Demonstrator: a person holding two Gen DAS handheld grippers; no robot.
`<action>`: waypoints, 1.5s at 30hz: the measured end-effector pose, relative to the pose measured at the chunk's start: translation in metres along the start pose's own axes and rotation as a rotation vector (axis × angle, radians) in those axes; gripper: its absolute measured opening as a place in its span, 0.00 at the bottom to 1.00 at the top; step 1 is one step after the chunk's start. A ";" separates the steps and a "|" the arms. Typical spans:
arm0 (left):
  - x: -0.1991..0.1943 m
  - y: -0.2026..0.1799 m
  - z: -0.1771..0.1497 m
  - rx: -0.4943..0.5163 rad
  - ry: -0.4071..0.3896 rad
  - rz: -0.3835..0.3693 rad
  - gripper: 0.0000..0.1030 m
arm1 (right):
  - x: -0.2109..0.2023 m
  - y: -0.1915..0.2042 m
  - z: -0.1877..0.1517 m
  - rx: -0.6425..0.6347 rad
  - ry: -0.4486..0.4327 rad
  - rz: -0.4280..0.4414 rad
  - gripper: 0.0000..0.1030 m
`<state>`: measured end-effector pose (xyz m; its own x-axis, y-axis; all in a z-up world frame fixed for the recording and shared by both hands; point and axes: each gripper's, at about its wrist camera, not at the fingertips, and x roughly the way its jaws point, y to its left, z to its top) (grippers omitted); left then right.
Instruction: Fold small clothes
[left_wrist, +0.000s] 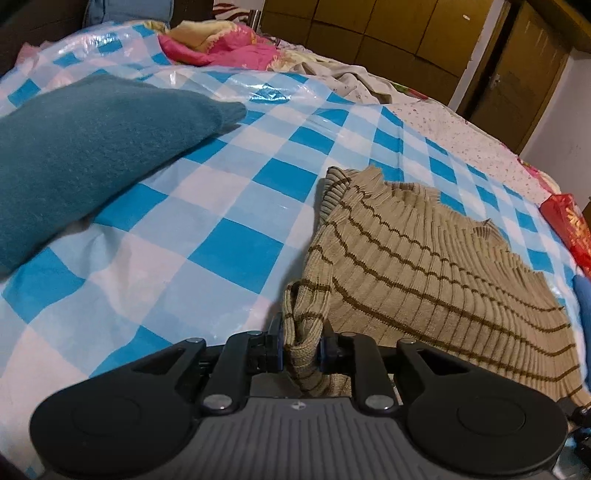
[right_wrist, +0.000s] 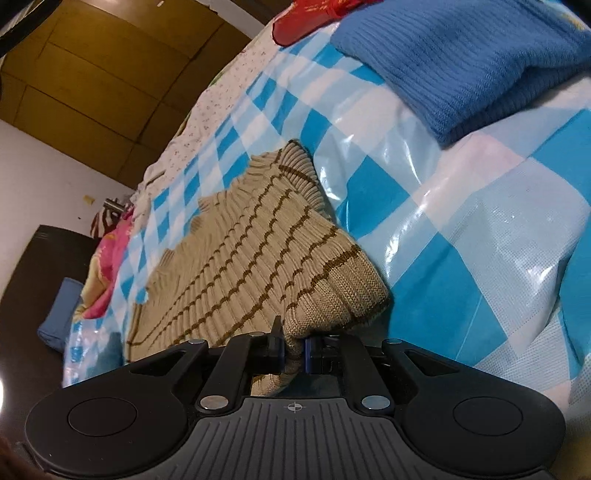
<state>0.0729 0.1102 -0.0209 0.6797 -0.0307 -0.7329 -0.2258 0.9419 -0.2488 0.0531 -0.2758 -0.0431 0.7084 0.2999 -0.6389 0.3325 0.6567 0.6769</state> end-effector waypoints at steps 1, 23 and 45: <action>0.000 0.000 -0.001 0.005 -0.001 0.005 0.31 | 0.000 0.000 -0.001 -0.007 -0.009 -0.002 0.08; -0.010 -0.015 -0.009 0.100 -0.043 0.101 0.38 | -0.004 0.007 -0.016 -0.133 -0.057 -0.043 0.10; -0.012 -0.012 -0.007 0.101 -0.043 0.100 0.43 | -0.011 0.021 -0.027 -0.225 -0.108 -0.133 0.16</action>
<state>0.0624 0.0964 -0.0139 0.6871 0.0771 -0.7224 -0.2240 0.9684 -0.1097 0.0358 -0.2462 -0.0319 0.7338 0.1330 -0.6663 0.2896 0.8259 0.4838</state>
